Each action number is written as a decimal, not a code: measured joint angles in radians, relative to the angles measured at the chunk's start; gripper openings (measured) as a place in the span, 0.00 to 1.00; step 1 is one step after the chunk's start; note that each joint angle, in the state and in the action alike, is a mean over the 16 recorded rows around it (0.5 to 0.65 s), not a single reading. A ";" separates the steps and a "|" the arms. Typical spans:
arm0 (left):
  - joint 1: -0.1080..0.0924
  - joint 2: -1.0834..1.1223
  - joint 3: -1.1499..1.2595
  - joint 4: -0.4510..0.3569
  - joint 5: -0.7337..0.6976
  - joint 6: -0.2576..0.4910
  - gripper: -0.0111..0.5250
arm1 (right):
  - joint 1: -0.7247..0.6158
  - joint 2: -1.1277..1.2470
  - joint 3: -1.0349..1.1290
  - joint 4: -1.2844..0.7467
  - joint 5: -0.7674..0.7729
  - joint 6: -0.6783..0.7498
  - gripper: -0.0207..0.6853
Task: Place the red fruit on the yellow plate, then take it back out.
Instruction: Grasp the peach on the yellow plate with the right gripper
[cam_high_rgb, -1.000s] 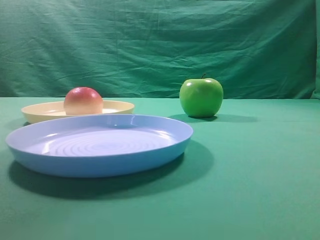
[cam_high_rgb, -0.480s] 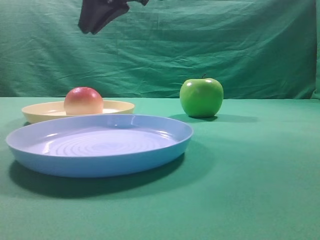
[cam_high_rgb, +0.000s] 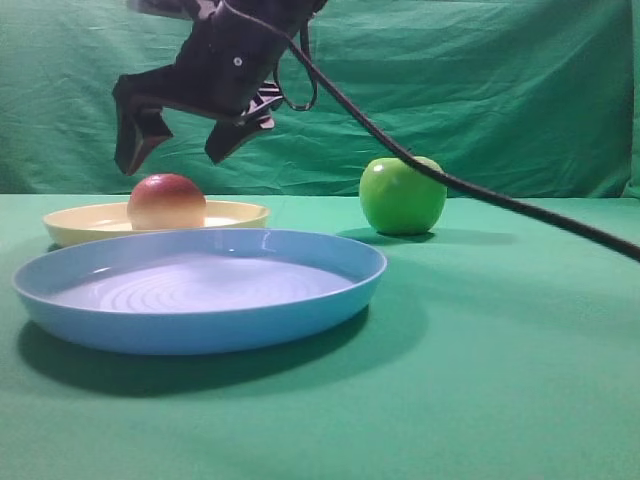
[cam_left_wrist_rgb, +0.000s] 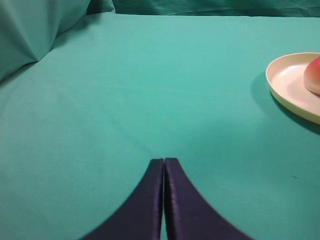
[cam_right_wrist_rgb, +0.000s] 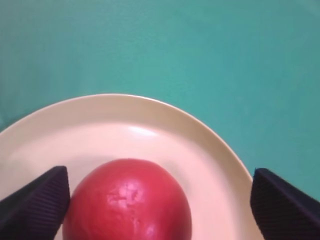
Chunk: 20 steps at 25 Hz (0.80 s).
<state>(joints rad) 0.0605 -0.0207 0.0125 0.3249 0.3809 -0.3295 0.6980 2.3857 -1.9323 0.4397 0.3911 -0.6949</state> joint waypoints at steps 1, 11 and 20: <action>0.000 0.000 0.000 0.000 0.000 0.000 0.02 | 0.000 0.007 0.000 0.004 -0.005 0.000 0.94; 0.000 0.000 0.000 0.000 0.000 0.000 0.02 | 0.000 0.040 -0.003 0.031 0.008 0.003 0.67; 0.000 0.000 0.000 0.000 0.000 0.000 0.02 | -0.020 -0.086 -0.003 0.001 0.210 0.043 0.38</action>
<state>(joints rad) 0.0605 -0.0207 0.0125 0.3249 0.3809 -0.3299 0.6783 2.2993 -1.9352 0.4408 0.6006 -0.6517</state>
